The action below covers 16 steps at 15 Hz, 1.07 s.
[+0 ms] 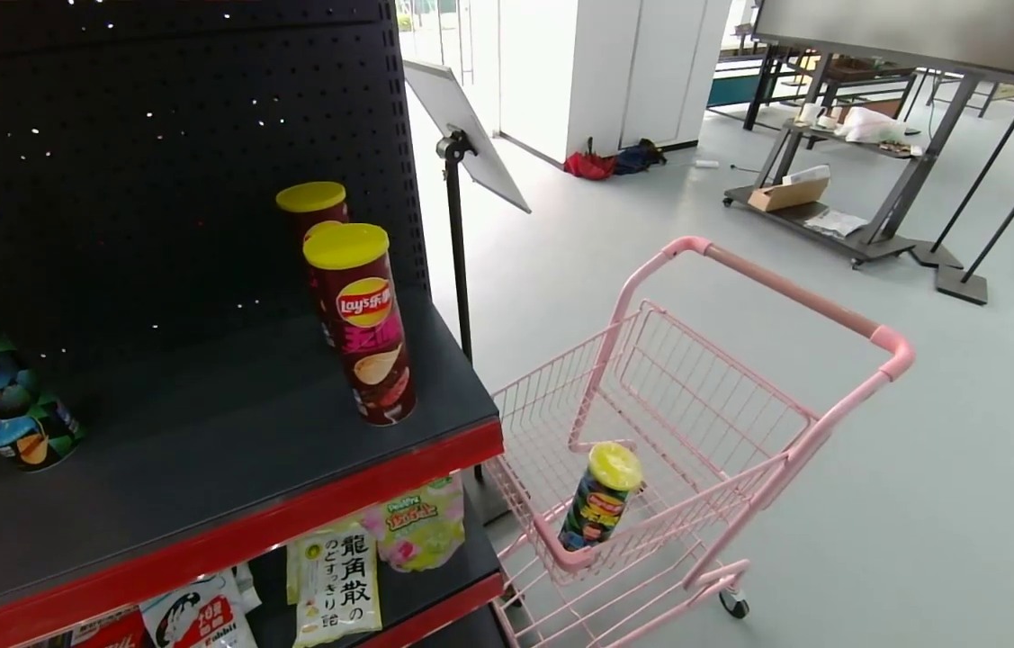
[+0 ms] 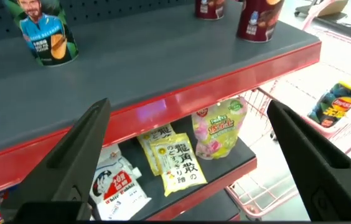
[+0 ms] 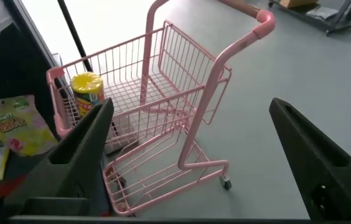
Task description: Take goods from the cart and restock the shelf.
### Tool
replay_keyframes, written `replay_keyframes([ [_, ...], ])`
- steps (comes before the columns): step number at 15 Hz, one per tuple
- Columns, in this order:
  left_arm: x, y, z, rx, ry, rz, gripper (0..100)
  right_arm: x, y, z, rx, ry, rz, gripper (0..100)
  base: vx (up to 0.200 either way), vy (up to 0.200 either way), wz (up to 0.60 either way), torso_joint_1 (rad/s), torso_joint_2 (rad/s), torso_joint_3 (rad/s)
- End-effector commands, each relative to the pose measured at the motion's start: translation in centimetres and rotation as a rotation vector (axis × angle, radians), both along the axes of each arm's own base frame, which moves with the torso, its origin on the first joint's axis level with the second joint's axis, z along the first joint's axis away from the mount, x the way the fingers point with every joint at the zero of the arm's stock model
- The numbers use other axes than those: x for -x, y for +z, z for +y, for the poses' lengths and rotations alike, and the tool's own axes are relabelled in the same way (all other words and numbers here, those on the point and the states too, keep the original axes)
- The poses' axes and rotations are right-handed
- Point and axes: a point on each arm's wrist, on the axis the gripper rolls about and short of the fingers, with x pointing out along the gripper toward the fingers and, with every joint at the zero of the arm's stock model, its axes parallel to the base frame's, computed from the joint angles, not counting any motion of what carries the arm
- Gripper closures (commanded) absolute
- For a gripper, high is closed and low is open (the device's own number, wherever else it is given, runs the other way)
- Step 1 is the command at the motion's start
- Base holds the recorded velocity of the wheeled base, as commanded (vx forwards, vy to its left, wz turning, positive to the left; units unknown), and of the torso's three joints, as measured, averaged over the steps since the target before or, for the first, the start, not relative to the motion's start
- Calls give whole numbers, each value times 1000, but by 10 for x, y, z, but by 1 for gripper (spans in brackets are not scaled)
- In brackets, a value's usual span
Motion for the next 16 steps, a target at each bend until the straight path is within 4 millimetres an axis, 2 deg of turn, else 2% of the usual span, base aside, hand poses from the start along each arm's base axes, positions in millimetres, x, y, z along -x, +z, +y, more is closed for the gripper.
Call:
replay_keyframes([
  [1, 0, 0, 0, 0, 0, 0, 0, 0, 0, 0, 0, 0, 0, 0, 0, 0, 0, -139, 344, 212],
  [16, 0, 0, 0, 0, 0, 0, 0, 0, 0, 0, 0, 0, 0, 0, 0, 0, 0, -145, 388, 236],
])
